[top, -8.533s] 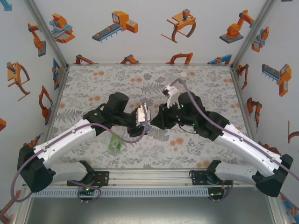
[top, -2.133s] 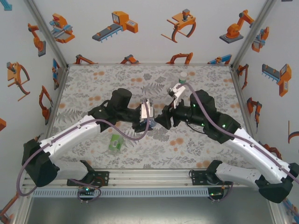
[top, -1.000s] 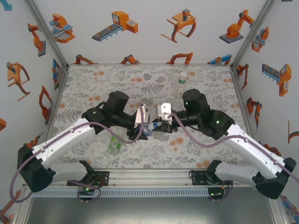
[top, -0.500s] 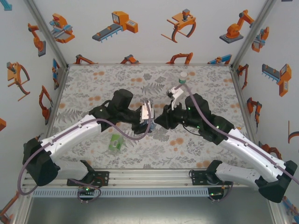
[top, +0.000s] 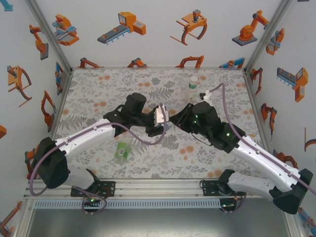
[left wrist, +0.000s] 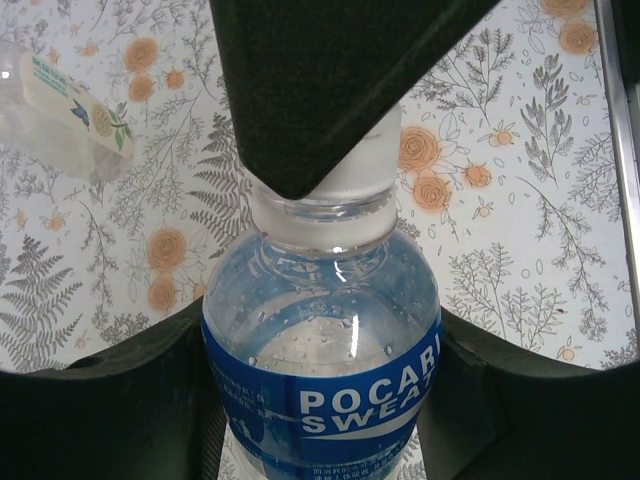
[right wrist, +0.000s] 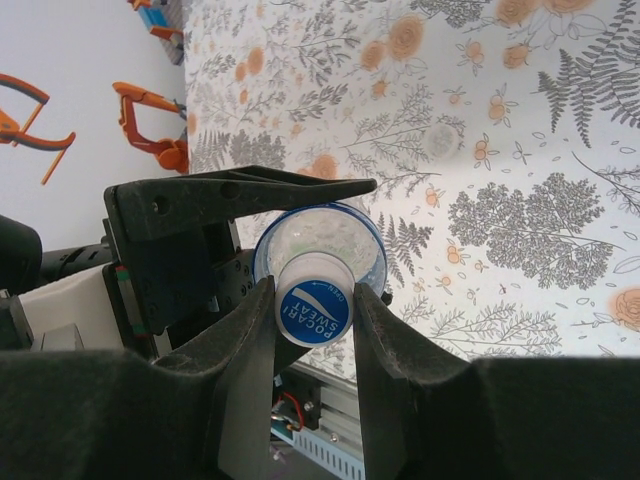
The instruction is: Screw on the bottle caps
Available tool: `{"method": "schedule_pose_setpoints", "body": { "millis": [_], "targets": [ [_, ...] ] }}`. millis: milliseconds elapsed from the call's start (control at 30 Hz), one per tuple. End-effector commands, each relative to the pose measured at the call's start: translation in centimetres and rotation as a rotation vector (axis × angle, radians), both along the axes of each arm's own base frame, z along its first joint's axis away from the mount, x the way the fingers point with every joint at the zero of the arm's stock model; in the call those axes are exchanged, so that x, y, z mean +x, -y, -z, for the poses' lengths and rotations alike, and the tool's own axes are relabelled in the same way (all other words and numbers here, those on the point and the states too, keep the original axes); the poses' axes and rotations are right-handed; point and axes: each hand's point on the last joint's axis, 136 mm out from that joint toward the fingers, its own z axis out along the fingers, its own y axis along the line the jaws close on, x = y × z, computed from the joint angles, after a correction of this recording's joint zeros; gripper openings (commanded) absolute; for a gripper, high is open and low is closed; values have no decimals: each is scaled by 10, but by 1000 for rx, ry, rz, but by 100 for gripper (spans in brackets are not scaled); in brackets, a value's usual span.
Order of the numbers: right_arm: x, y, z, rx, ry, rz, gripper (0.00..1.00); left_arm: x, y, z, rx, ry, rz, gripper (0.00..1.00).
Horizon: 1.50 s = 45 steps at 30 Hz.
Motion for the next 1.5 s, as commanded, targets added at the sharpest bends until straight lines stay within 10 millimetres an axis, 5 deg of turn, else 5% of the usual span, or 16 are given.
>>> {"method": "schedule_pose_setpoints", "body": {
  "millis": [0, 133, 300, 433, 733, 1467],
  "targets": [
    [-4, 1, -13, -50, 32, -45, 29, 4, 10, -42, -106, 55, 12, 0],
    [-8, -2, -43, -136, 213, -174, 50, -8, 1, -39, -81, 22, 31, 0],
    [-25, -15, -80, -234, 488, -403, 51, -27, -11, -40, -55, -20, 76, 0],
    [-57, -37, -97, -319, 748, -710, 51, -43, -21, -42, -44, -58, 107, 0],
    [-130, -56, -89, -385, 1197, -1263, 51, -69, -37, -40, -1, -155, 152, 0],
    [-129, -69, -58, -387, 1212, -1374, 40, -87, -44, -46, -6, -201, 214, 0]
  ]
}}
